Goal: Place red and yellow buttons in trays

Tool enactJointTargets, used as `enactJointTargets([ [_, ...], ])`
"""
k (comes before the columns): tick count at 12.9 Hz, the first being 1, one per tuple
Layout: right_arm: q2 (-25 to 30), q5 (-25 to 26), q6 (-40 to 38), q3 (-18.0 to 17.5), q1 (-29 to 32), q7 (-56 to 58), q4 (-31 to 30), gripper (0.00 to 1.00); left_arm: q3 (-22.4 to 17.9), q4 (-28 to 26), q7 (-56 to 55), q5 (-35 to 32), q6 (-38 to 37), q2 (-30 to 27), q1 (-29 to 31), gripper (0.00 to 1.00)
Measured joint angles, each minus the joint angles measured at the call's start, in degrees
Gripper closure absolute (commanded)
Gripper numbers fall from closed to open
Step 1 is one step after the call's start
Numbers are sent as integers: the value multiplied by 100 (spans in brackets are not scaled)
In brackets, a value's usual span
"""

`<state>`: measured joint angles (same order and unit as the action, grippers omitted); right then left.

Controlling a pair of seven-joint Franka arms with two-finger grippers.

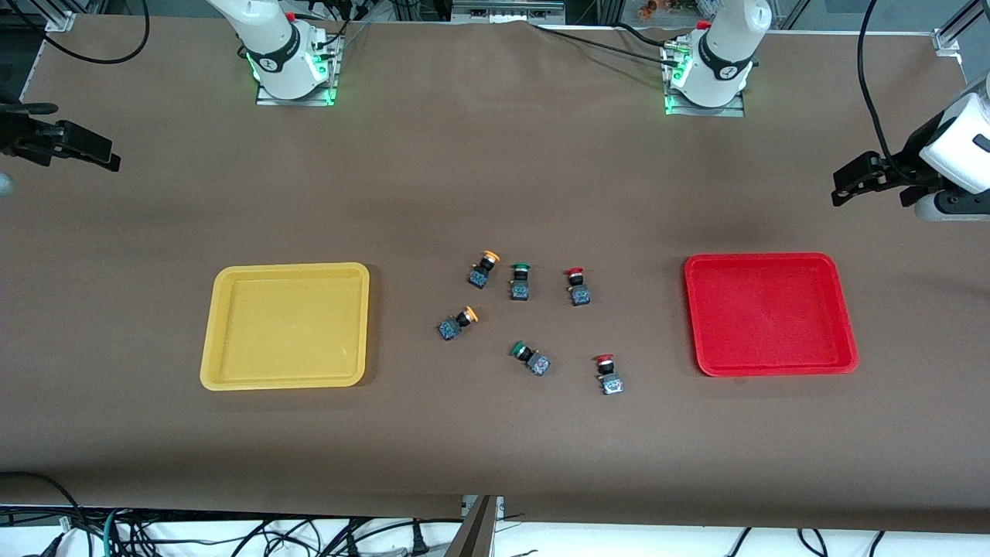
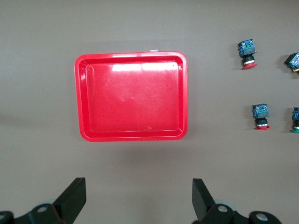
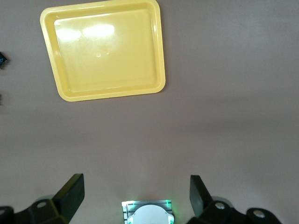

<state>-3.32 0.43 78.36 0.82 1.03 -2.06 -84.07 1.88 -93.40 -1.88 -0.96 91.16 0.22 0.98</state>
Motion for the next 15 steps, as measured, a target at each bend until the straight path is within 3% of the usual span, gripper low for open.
enactJointTargets([
  [8,-56,0,4,27,3,0,-1,0,15,6,17,0,0,18,-2,0],
  [15,-815,49,423,27,3,-8,-7,0,67,5,21,4,-118,149,-38,0],
])
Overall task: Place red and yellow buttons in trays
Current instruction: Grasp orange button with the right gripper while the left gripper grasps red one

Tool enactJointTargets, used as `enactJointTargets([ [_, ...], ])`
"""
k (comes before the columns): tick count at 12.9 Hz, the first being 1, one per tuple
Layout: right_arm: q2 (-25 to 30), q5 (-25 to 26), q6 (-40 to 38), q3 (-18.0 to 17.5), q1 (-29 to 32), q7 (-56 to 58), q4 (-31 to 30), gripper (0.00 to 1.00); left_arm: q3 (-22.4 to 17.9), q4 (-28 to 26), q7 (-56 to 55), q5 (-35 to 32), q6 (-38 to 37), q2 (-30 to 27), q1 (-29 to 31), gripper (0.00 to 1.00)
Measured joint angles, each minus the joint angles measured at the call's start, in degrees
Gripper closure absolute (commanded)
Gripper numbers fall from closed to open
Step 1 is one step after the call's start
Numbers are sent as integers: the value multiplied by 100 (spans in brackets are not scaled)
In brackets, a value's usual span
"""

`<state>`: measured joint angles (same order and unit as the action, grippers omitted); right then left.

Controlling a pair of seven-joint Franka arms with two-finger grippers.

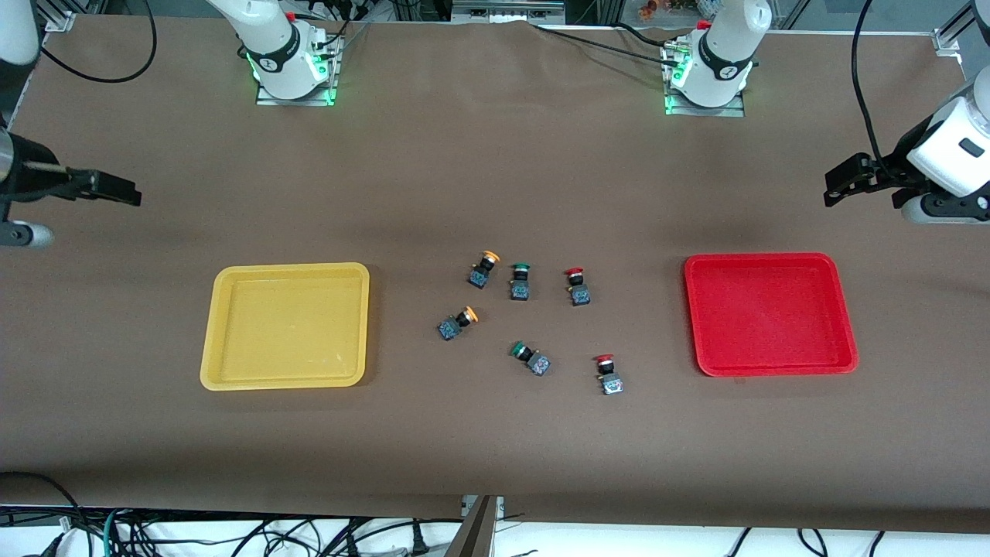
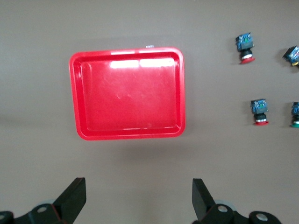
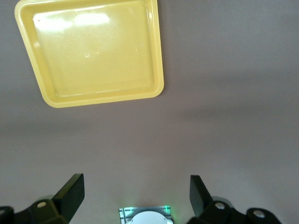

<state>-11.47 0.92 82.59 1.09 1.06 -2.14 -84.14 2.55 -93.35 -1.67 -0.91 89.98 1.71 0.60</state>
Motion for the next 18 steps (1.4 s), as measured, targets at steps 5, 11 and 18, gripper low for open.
enactJointTargets([
  [5,-914,-400,1189,-48,-501,-1441,-32,0,61,-18,-416,115,1128,1222,-624,0],
  [11,-2190,-740,3440,-91,-1931,-4858,-43,0,96,-8,-2333,113,3045,2830,-1798,0],
  [18,-3030,-736,5153,-86,-2899,-7304,-13,0,93,-363,-3527,-153,4413,3762,-2667,0],
])
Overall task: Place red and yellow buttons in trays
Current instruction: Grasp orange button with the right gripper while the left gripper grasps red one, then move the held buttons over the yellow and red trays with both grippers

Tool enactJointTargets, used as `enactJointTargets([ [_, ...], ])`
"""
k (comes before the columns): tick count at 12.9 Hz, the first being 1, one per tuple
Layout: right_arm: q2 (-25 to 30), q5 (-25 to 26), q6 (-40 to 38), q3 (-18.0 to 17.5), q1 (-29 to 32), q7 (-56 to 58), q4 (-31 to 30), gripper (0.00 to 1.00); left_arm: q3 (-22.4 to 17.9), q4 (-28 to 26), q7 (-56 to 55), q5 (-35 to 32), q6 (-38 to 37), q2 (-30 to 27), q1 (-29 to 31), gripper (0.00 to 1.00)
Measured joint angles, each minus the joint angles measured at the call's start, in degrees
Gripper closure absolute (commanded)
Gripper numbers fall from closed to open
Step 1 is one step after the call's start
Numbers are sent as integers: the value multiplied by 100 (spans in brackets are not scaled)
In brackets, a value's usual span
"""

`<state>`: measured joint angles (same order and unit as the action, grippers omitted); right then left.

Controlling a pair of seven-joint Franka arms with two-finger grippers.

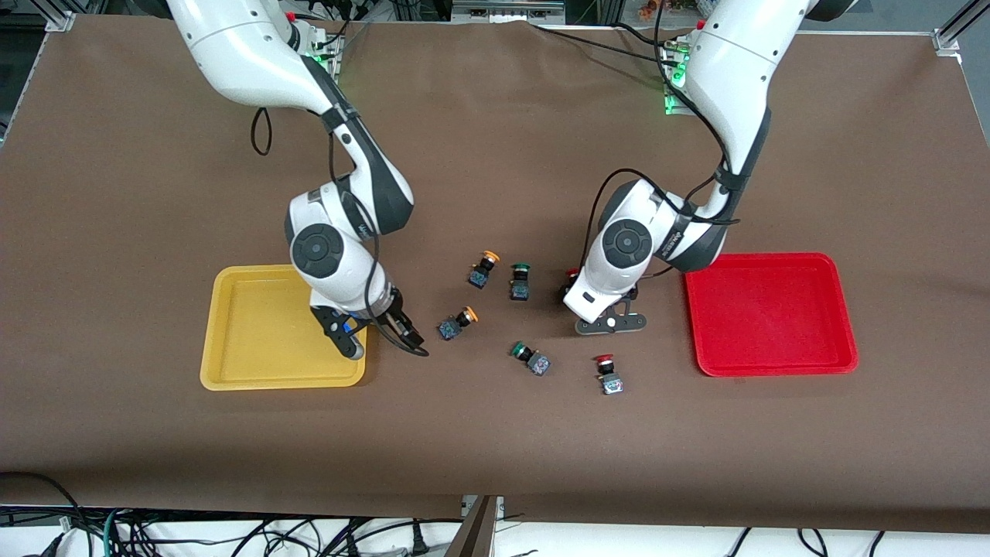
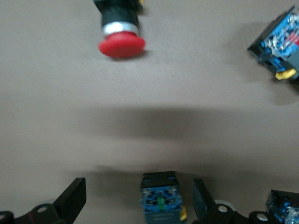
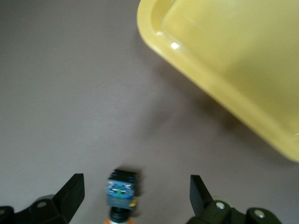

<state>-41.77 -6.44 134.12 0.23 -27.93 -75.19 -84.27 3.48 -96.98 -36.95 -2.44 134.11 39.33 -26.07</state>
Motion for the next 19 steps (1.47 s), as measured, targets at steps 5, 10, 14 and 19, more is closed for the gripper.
enactJointTargets([
  [5,-631,0,957,11,-441,-481,14,0,-12,-677,-151,-1,1046,0,-107,80],
  [10,-861,91,1036,30,-616,-475,157,100,51,-671,-175,-1,1084,-127,-94,99],
  [14,-862,586,951,85,-622,-273,240,100,-3,-611,39,-4,318,-744,418,91],
  [19,-308,328,-830,166,228,2176,520,100,-54,-666,3429,-17,-618,-1362,2042,83],
])
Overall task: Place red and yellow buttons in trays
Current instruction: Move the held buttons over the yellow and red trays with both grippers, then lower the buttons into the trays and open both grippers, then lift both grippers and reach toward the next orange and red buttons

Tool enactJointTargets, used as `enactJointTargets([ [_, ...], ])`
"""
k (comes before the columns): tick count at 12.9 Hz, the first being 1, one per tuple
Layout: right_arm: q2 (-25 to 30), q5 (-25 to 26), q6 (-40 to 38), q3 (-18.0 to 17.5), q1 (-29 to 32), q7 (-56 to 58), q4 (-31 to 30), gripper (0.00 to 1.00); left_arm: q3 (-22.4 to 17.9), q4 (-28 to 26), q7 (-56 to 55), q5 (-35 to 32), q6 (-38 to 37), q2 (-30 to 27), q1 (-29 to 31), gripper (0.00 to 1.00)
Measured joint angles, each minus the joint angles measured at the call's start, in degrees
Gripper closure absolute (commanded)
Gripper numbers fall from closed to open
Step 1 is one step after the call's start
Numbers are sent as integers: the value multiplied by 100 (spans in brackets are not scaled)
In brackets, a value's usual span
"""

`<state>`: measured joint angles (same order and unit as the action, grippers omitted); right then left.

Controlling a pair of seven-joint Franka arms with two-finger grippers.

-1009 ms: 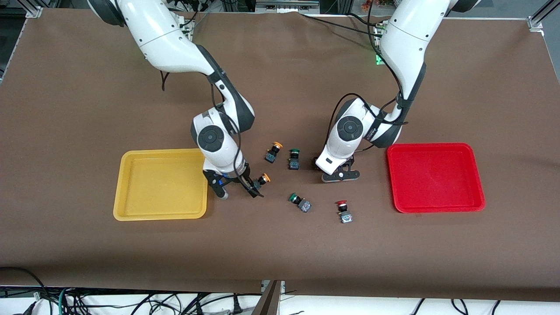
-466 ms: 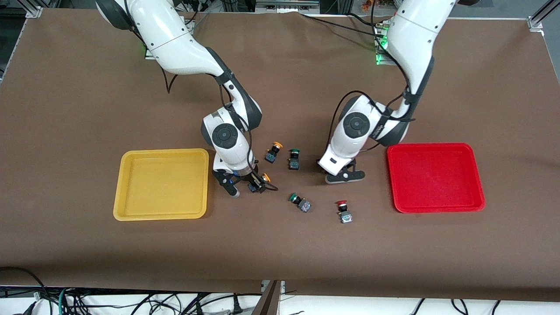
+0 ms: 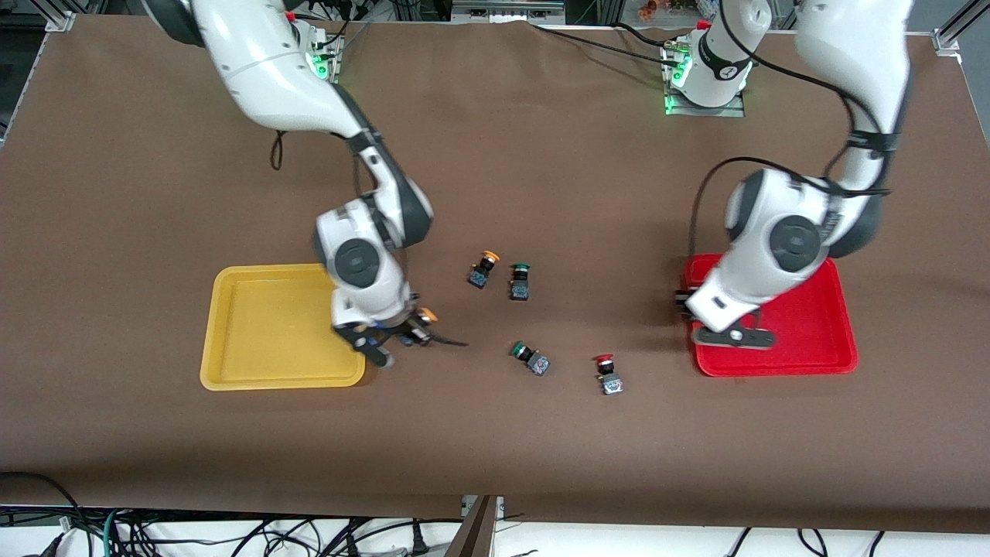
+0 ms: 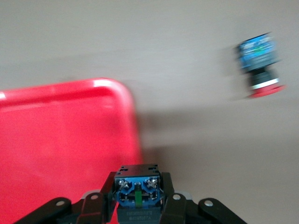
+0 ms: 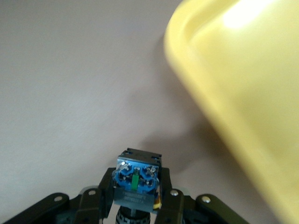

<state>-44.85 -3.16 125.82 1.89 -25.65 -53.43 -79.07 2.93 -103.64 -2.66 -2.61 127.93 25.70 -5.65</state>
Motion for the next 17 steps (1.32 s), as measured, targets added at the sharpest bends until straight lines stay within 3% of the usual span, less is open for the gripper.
enactJointTargets([
  [2,424,-218,-828,-30,765,1707,-2,100,1,-212,854,0,51,14,456,83],
  [3,528,-236,-1122,-16,1067,2480,-38,100,4,-443,1009,-1,278,17,530,77],
  [4,545,-240,-1289,46,1289,3115,-107,100,12,-753,1062,-28,687,20,536,57],
  [5,516,-240,-1304,139,1432,3596,-232,100,23,-1094,1063,-130,1174,26,538,2],
  [7,373,-235,-1246,328,1559,4194,-477,100,23,-1571,1063,-207,1801,34,573,0],
  [9,206,-234,-1018,430,1604,4573,-693,97,22,-1640,1063,-208,1882,24,620,0],
  [10,155,-233,-849,445,1643,4751,-827,4,26,-1622,1063,-208,1883,-12,638,0],
  [13,219,-241,-732,444,1753,4997,-864,0,267,-1118,1013,-206,1653,-303,651,0],
  [15,393,-286,-1091,322,1662,4770,-641,0,599,-74,418,-191,628,-361,543,0],
  [17,575,-317,-1535,171,1252,3508,-373,0,652,895,-527,-189,44,-89,225,0],
])
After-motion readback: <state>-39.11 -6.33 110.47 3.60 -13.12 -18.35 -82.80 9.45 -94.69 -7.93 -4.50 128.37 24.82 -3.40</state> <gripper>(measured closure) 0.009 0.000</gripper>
